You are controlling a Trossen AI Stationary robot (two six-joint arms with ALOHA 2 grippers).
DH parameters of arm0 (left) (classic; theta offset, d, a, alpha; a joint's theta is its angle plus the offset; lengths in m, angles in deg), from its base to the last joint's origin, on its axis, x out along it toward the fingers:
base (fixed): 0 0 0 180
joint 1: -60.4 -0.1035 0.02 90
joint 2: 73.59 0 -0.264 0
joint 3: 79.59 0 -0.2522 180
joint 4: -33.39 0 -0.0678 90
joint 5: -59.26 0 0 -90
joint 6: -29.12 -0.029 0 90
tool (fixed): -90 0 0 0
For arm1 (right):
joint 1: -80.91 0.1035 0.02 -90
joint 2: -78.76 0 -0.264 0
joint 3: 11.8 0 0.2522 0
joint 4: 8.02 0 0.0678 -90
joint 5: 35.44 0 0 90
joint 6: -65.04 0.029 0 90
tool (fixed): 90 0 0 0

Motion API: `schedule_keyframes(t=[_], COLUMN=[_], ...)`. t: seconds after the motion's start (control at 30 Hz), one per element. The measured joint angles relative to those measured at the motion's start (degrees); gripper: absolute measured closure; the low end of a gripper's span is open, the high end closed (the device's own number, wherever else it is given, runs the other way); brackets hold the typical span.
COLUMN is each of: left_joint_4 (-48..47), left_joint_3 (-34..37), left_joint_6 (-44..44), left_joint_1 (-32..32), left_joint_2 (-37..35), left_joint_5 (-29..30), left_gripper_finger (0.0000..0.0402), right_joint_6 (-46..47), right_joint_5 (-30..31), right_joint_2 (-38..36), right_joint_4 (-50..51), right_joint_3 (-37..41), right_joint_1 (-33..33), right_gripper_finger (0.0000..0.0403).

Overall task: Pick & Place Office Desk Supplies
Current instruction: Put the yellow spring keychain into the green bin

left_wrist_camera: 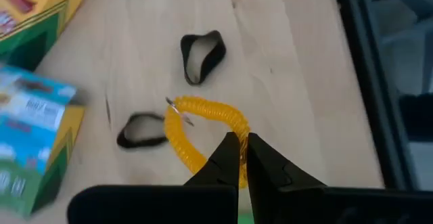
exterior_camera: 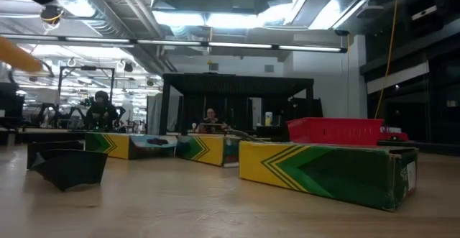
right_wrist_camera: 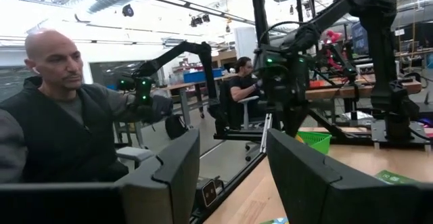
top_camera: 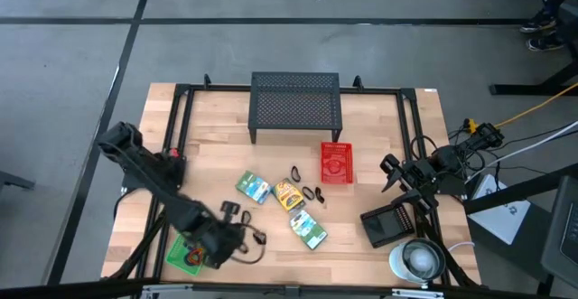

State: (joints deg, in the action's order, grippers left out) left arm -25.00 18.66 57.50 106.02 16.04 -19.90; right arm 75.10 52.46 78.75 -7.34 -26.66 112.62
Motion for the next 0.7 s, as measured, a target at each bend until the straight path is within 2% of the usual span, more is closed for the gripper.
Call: schedule_keyframes(t=[0.17, 0.33, 0.47, 0.7], left_joint_4=[-5.9, -15.0, -18.6, -18.4], left_joint_3=[0.0, 0.0, 0.0, 0.0], left_joint_6=[12.0, 28.6, 40.2, 55.9], left_joint_1=[7.1, 14.7, 20.2, 27.8], left_joint_2=[-2.5, -3.6, -3.5, -1.3], left_joint_5=[8.6, 15.1, 15.7, 16.2], left_gripper_finger=[0.0397, 0.0397, 0.0397, 0.0397], right_joint_6=[0.0, 0.0, -0.2, -0.4], right_joint_5=[1.5, 1.7, 1.7, 1.7], right_joint_2=[0.0, 0.0, 0.0, 0.0], right_joint_4=[0.0, 0.0, 0.0, 0.0], right_joint_3=[0.0, 0.0, 0.0, 0.0], right_joint_1=[0.0, 0.0, 0.0, 0.0], right_gripper_finger=[0.0231, 0.0231, 0.0231, 0.0231])
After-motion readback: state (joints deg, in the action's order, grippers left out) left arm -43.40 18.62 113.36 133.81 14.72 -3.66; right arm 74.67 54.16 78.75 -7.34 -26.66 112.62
